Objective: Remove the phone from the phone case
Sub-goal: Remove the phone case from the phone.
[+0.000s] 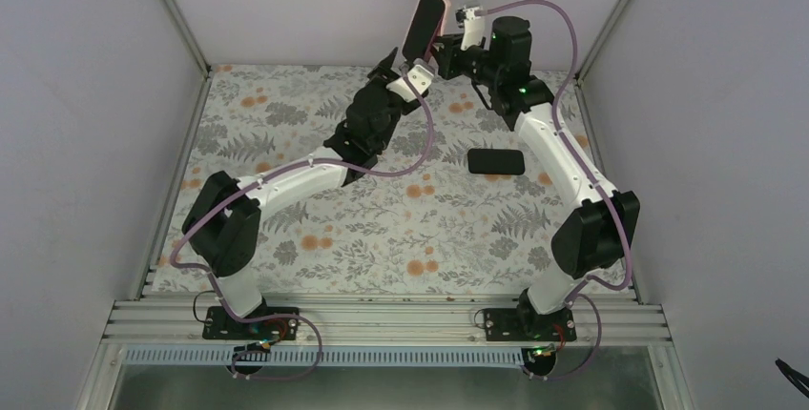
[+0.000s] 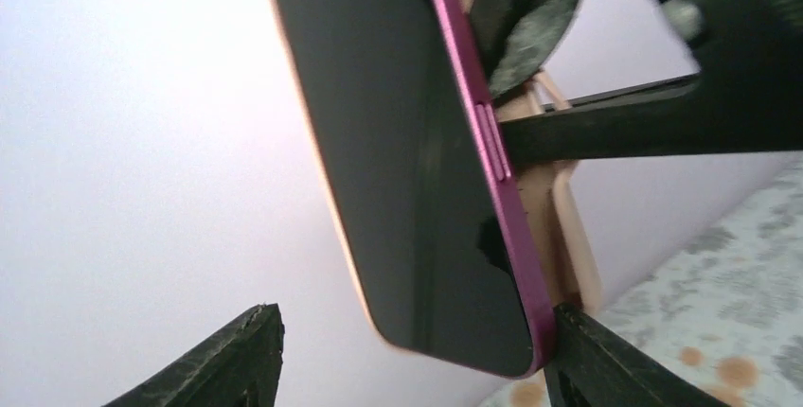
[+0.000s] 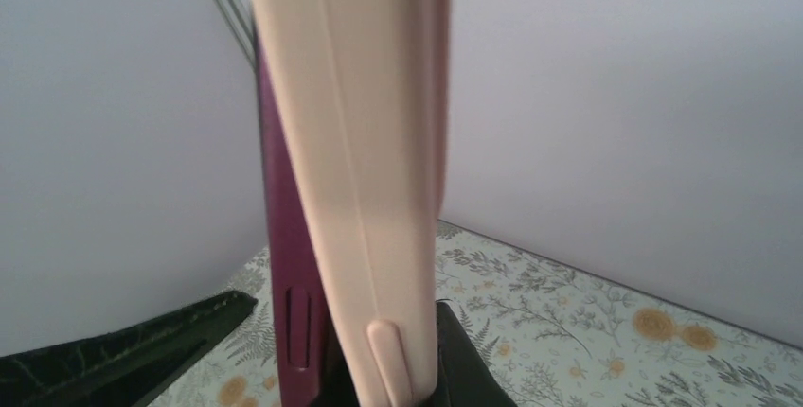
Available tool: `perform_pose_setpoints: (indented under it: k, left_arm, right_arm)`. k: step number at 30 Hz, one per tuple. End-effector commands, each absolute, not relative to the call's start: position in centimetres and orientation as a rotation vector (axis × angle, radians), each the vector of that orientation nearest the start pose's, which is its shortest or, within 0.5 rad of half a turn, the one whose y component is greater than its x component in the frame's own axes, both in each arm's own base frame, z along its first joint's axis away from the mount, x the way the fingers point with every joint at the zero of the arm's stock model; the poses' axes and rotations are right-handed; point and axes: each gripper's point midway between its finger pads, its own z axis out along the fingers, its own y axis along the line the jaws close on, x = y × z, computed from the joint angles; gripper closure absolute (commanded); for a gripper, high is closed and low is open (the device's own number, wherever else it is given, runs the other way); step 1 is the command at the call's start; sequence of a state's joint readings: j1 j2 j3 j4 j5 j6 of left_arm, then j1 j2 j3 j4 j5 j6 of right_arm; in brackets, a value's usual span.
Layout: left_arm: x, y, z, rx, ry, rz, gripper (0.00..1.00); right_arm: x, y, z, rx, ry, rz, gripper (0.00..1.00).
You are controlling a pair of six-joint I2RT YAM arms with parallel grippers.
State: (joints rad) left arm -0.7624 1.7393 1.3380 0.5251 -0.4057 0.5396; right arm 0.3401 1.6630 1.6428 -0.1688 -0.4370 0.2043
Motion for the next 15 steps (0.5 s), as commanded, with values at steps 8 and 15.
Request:
perform_pose_setpoints:
  k: [8,15]
  left_arm:
    - [41.4,-23.8,45.4,0.206,1.049,0.418,0.40]
    - [38.3,-26.9,45.4,0.250,0.912,0.443,0.40]
  right_arm:
    - [43.9,25.9,38.4,-0.522,1.779,0.940,0.97]
    - [45.2,26.7,35.7,-0.503,1.840,0.981,0.97]
